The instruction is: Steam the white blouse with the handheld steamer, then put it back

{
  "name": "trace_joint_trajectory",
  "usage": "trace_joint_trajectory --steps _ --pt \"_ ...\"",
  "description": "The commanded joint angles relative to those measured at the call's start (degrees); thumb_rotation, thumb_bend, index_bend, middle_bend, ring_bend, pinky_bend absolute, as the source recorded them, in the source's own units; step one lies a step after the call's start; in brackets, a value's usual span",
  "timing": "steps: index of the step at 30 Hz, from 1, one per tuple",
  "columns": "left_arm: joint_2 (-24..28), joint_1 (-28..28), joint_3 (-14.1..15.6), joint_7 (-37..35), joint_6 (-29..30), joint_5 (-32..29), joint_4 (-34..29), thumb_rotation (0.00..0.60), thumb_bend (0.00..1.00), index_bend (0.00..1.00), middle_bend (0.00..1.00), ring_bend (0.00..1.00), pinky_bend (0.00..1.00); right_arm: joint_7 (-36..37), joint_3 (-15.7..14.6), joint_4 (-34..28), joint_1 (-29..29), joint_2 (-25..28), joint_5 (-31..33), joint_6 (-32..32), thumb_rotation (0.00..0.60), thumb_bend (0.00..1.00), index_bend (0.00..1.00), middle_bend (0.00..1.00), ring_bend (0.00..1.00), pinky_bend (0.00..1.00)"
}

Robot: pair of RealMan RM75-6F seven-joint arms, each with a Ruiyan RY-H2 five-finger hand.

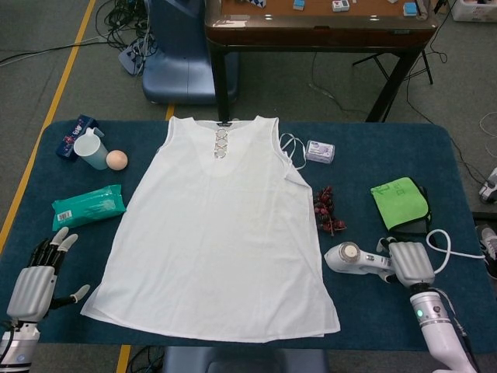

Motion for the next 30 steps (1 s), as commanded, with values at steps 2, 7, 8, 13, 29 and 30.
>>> trace_joint_trajectory --steps 2,7,8,13,29,30 --pt "0.0 0.1 0.0 -0.1 0.1 -0.1 0.0 0.6 0.14 0.08 0.0 0.01 0.0 0.0 0.1 0.2 0.6 -0.3 0.5 -0.7 0.6 0.18 0.46 0.43 0.31 0.37" --pt "0.0 0.2 0.0 0.0 0.2 -0.1 0.0 0.6 0.14 0.08 0.0 0.01 0.0 0.4 0.1 0.8 1.4 -0.7 0.6 -1.3 0.6 0.32 0.5 0.44 0.31 0.37" --pt "0.0 0.2 0.0 0.0 0.2 -0.1 0.0 0.6 0.14 0.08 0.0 0.01 0.0 0.4 0.1 0.9 1.5 -0.8 0.7 -1.4 0.6 0.33 0.5 0.44 0.31 0.37" --pt "0.0 0.3 0.0 0.1 0.3 -0.1 0.0 0.6 0.14 0.08 0.0 0.01 0.0 0.7 -0.2 1.5 2.1 -1.3 1.3 -2.3 0.6 0.35 0.5 0.44 0.31 0.37" --pt "0.1 0.4 0.1 1.1 0.3 -0.3 -0.7 0.6 0.14 0.08 0.0 0.01 0.0 4.0 -0.9 4.4 3.0 -3.1 -0.7 -2.6 0.6 0.39 0.55 0.5 0.35 0.37" --pt "0.1 0.4 0.0 1.3 0.2 -0.4 -0.8 0.6 0.14 0.08 0.0 0.01 0.0 4.6 -1.0 4.8 3.0 -3.2 -1.0 -2.6 0.6 0.39 0.56 0.51 0.35 0.37"
